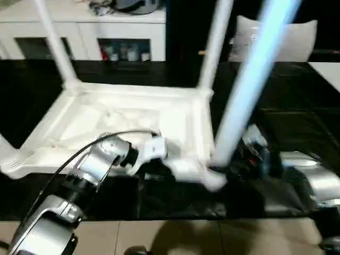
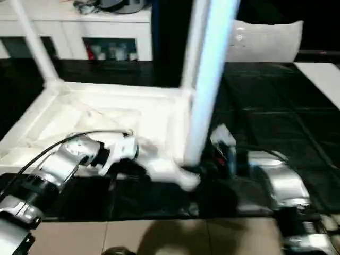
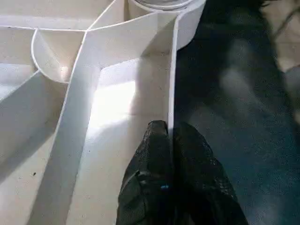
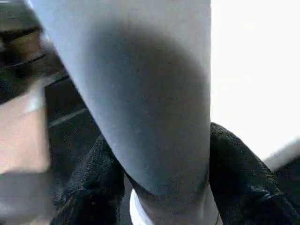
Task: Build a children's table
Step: Rotate leg to tighten
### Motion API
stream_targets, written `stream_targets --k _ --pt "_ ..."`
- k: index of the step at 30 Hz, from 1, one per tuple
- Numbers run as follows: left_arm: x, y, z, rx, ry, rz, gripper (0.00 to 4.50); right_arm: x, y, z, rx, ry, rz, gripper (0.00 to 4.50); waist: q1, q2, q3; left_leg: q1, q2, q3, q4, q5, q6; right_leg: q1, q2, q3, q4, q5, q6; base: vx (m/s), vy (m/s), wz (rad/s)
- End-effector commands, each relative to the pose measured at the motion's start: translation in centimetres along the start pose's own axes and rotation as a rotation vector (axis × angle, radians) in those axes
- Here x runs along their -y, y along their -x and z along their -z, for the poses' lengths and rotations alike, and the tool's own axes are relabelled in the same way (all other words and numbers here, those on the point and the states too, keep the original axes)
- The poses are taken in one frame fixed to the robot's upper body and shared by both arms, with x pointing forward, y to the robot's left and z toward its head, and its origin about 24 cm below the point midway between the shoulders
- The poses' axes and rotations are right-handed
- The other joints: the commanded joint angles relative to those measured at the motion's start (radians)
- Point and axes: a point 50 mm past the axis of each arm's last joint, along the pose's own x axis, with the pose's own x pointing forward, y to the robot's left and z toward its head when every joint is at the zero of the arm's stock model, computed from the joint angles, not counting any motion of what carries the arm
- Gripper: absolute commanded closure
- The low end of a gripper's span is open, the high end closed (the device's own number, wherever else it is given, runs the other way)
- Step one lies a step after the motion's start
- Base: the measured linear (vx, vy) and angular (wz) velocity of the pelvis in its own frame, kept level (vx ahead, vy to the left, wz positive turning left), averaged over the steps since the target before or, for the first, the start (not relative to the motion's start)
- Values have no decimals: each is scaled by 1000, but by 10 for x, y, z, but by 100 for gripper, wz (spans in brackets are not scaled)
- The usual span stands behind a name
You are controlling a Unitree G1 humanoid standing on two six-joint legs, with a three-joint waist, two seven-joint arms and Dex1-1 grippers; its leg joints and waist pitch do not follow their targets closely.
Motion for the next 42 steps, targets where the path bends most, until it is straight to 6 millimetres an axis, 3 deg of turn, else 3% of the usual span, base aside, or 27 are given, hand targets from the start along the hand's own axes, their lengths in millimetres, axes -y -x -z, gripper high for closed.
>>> stream_targets --k 1,2,4,7,10,12,16,26,28,33,38,39,42 --pt "-5 -13 -21 68 13 -69 450 4 -20 -6 6 -28 118 241 -6 -14 -59 12 85 -49 -68 -121 32 45 -132 73 -109 -465 30 0 0 0" --pt "-9 -17 -24 73 42 -127 450 10 -27 -6 5 -57 220 241 -20 -16 -63 9 89 -55 -70 -116 22 51 -133 74 -104 -437 25 0 0 0" --pt "-14 -22 -27 78 81 -199 450 16 -34 -6 2 -91 342 243 -36 -17 -62 10 87 -54 -68 -117 23 48 -135 77 -105 -412 9 0 0 0" --pt "-20 -31 -35 100 149 -325 450 22 -47 -7 40 -181 500 243 -42 -15 -68 1 79 -49 -66 -70 47 54 -134 85 -92 -340 -10 0 0 0" --pt "-20 -39 -42 122 173 -360 450 24 -52 -10 66 -140 542 211 -39 -13 -72 2 87 -50 -63 -32 66 52 -134 88 -76 -237 -43 0 0 0" --pt "-18 -42 -44 124 162 -351 450 21 -54 -13 107 -113 503 192 -37 -12 -72 -1 89 -49 -63 -27 84 55 -136 91 -70 -197 -57 0 0 0" --pt "-16 -39 -40 106 106 -322 450 15 -50 -17 150 -87 425 150 -37 -12 -69 0 90 -49 -65 -50 91 57 -136 91 -74 -217 -53 0 0 0" --pt "-12 -22 -24 49 8 -212 450 18 -13 -16 125 49 247 79 -22 -12 -68 2 91 -48 -64 -64 101 56 -132 89 -77 -251 -27 0 0 0" --pt "-11 -18 -20 28 -25 -169 450 18 -2 -15 83 89 194 49 -16 -12 -67 4 91 -47 -64 -68 101 54 -130 88 -79 -262 -25 0 0 0" --pt "-6 -5 -14 -9 -151 -53 450 13 22 -13 -9 182 21 49 -5 -12 -67 3 92 -46 -61 -80 106 53 -130 87 -79 -272 -10 0 0 0" --pt "1 2 -10 -38 -208 64 450 7 28 -10 -47 203 -100 49 4 -13 -68 4 93 -45 -61 -80 106 52 -130 85 -78 -281 -18 0 0 0" --pt "3 3 -9 -44 -222 88 450 6 29 -8 -65 201 -127 77 7 -12 -68 5 98 -46 -62 -79 107 49 -130 87 -77 -280 -25 0 0 0" --pt "7 5 -8 -63 -254 142 450 3 31 -4 -107 193 -197 88 15 -13 -66 5 98 -45 -61 -83 107 49 -132 89 -77 -283 -28 0 0 0"
